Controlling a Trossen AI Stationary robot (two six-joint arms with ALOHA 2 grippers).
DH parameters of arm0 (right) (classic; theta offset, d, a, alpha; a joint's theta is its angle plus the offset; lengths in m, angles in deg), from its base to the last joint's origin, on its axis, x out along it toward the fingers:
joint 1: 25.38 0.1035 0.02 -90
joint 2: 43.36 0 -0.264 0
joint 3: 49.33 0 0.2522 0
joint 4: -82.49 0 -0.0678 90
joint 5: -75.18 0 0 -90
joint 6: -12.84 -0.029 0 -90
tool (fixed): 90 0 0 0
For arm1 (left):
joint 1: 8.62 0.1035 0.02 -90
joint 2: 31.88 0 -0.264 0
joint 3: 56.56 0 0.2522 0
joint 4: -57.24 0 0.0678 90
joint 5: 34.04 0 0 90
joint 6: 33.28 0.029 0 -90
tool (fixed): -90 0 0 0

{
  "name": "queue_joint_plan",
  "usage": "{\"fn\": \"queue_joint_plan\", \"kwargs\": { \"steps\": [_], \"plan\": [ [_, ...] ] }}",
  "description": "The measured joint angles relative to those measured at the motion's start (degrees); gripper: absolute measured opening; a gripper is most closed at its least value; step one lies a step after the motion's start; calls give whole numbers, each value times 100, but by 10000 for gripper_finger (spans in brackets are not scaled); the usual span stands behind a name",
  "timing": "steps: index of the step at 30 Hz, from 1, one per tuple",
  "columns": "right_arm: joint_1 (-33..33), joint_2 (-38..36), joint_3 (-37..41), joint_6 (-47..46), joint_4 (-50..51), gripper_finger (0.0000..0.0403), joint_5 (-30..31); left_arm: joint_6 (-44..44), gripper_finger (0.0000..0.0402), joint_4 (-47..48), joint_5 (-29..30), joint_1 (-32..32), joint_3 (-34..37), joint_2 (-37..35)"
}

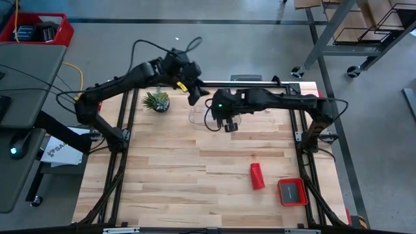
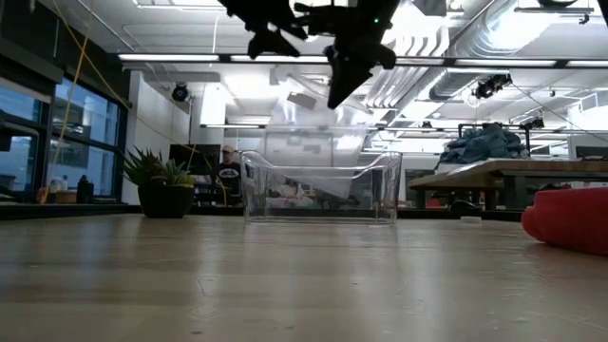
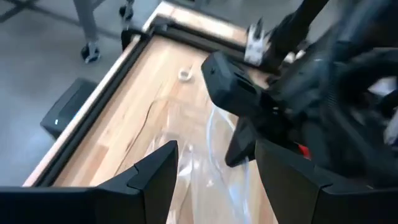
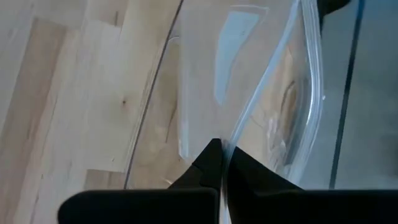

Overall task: Roll bandage
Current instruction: Open the transparent zip bag

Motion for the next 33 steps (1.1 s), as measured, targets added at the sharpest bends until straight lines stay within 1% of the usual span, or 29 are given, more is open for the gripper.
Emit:
{"fn": "queue_joint_plan", "kwargs": {
  "steps": [4,7,12,17,24,26,29,33],
  "plan": [
    [0,65,-112,5,34,0,27,-37,212,274,137,-66,0,274],
    [2,62,-340,55,141,0,215,-64,212,480,143,-67,2,448],
    [-4,55,-679,473,233,0,276,-243,212,274,40,-83,2,525],
    [-74,55,-720,555,431,0,273,-228,212,399,53,-85,0,555],
    [-76,55,-727,697,415,0,277,-243,212,612,149,-105,4,573],
    [-76,55,-727,848,389,0,377,-339,212,648,121,-116,4,573],
    [-74,55,-727,1004,219,0,699,-542,212,649,-109,-125,4,573],
    [-76,55,-727,1229,156,0,766,-910,212,616,-197,-127,4,573]
  ]
}}
